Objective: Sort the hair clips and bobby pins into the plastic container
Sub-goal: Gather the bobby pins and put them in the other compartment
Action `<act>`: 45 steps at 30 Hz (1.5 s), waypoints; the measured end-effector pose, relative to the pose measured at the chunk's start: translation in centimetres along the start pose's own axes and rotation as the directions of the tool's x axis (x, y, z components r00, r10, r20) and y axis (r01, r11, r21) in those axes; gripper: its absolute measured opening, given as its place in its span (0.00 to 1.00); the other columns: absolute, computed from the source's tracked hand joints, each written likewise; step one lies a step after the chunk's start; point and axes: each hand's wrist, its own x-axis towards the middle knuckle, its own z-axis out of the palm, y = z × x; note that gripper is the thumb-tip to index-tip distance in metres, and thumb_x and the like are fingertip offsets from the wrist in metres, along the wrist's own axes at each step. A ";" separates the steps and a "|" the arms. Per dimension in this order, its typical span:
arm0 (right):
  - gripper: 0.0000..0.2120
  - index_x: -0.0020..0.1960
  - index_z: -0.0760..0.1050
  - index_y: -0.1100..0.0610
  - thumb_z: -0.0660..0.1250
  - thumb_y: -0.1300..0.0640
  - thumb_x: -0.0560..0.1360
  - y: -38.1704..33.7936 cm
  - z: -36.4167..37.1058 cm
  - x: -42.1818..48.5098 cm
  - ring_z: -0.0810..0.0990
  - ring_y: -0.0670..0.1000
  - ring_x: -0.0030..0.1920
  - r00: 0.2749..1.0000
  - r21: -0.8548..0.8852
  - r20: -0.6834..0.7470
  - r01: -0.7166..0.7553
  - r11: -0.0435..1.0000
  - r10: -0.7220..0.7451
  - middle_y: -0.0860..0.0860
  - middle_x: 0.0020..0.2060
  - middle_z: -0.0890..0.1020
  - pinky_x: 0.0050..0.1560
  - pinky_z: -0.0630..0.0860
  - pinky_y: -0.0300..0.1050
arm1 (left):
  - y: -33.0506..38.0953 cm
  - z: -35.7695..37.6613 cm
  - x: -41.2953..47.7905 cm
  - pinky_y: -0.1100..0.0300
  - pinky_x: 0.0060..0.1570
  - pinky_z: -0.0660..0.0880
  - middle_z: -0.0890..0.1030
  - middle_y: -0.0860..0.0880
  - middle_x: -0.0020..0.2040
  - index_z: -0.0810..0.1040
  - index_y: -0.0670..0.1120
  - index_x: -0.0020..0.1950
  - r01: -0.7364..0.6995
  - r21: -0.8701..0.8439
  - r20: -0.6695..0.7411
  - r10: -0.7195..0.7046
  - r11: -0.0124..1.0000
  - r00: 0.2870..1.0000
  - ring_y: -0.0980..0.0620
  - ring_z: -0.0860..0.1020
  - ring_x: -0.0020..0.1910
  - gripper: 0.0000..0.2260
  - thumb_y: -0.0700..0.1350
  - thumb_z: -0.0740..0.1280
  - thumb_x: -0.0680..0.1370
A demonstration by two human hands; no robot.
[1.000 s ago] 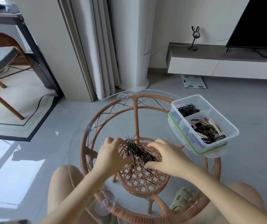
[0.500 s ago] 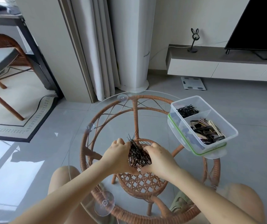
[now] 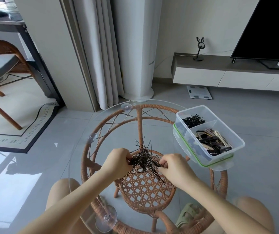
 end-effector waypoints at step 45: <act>0.11 0.34 0.76 0.61 0.64 0.61 0.74 10.0 -16.3 10.1 0.83 0.56 0.34 0.847 0.605 -0.234 -0.258 0.754 0.478 0.58 0.31 0.82 0.45 0.80 0.50 | 19.3 -7.0 14.8 0.63 0.29 0.66 0.70 0.45 0.32 0.72 0.45 0.32 -0.381 0.020 -0.095 0.381 0.924 0.920 0.48 0.66 0.34 0.07 0.34 0.65 0.67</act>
